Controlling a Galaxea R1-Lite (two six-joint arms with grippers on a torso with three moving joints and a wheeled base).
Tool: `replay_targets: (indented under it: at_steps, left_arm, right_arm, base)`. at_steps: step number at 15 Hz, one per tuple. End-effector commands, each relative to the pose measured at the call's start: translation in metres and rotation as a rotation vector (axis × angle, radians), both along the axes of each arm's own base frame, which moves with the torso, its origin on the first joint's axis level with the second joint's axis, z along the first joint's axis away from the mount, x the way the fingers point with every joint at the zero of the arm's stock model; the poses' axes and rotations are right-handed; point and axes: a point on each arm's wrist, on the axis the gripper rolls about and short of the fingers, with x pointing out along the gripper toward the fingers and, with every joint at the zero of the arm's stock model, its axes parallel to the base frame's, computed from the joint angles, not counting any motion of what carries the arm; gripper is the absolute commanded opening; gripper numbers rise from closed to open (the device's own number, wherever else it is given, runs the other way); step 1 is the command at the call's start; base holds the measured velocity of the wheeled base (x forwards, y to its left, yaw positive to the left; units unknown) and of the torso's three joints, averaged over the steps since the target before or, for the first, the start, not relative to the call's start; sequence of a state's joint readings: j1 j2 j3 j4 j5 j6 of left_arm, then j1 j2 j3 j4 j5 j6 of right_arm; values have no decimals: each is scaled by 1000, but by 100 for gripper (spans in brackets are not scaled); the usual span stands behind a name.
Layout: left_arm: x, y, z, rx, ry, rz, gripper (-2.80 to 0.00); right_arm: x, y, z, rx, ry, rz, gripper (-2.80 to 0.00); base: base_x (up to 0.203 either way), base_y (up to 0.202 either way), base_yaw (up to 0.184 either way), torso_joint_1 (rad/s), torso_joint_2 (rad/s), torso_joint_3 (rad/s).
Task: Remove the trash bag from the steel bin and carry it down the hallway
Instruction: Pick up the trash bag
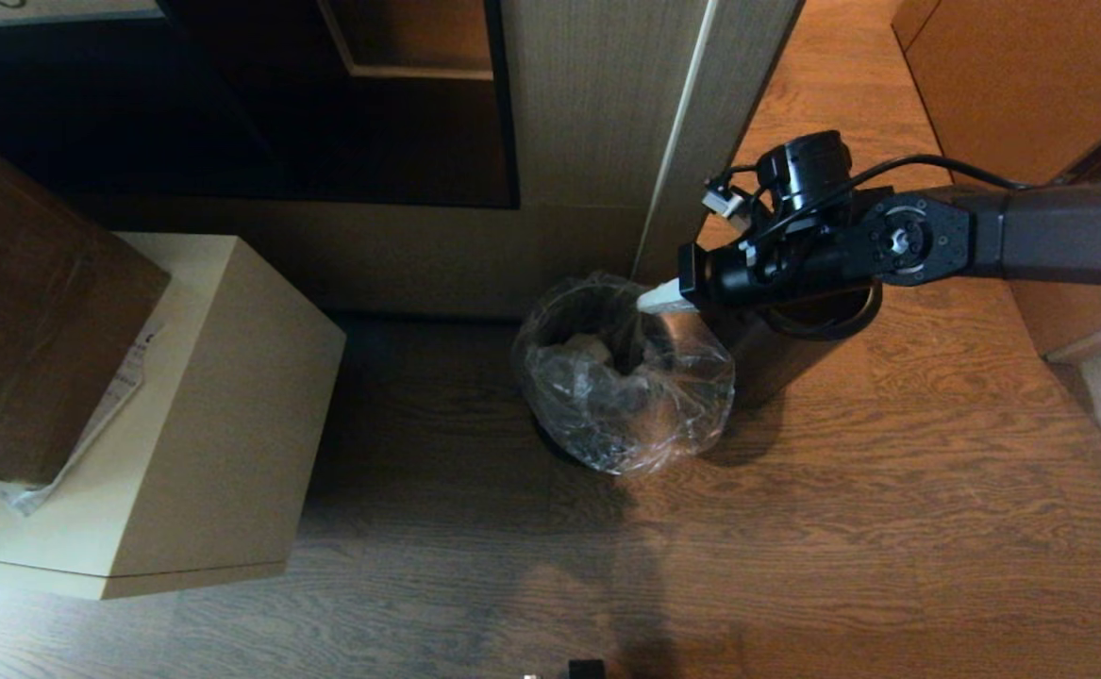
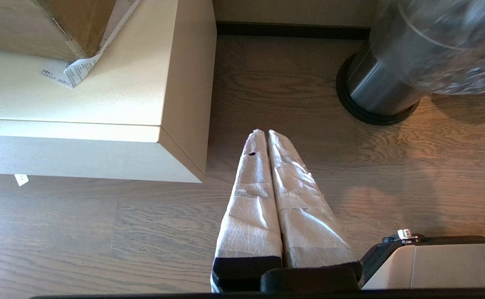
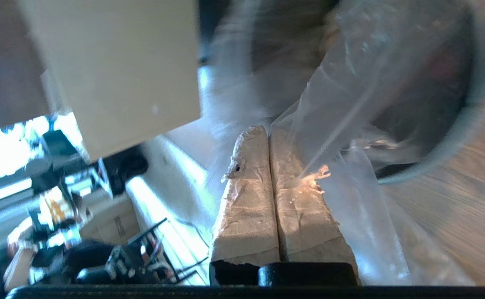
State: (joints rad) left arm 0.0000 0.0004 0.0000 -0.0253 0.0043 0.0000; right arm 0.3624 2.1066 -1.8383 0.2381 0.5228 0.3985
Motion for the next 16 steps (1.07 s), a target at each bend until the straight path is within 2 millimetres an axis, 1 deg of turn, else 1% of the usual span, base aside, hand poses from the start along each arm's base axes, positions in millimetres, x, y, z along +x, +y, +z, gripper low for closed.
replay_targets:
  at_steps: [1,2,3,5,6,8,9,10,11,14,16]
  left_arm:
    - [1,0,-3,0,10,0,-280]
    - [1,0,-3,0,10,0,-280]
    - [1,0,-3,0,10,0,-280]
    - [1,0,-3,0,10,0,-280]
    - [1,0,-3,0,10,0,-280]
    - [1,0,-3,0,10,0,-280]
    - [1,0,-3,0,11,0,-280]
    - [1,0,-3,0,11,0,-280]
    - [1,0,-3,0,10,0,-280]
    - [1,0,-3,0,11,0,-280]
    - [1,0,-3,0,11,0,-280]
  right_arm:
    - [-10,9,8,2,-18,31,-280]
    - [-16,19,4,-23,-30,66,-280]
    - [-19,25,-2,-67,-56,87,-280]
    - [-18,30,-18,-170,-98,99,-280]
    - [-14,32,-24,-185,-94,100,-280]
    - [-11,32,-28,-191,-95,105,-280]
    - [-10,32,-27,-191,-99,102,-268]
    - [-8,31,-29,-198,-106,101,0]
    - [-7,29,-29,-218,-131,112,0]
    - [-1,9,-26,-245,-171,89,0]
    - [-1,-6,-19,-261,-195,74,0]
  base:
    - [0,0,0,0,0,0]
    - [0,0,0,0,0,0]
    - [0,0,0,0,0,0]
    - [0,0,0,0,0,0]
    - [0,0,0,0,0,0]
    - [0,0,0,0,0,0]
    - [0,0,0,0,0,0]
    - [0,0,0,0,0,0]
    - [0,0,0,0,0,0]
    - [0,0,0,0,0,0]
    - [0,0,0,0,0,0]
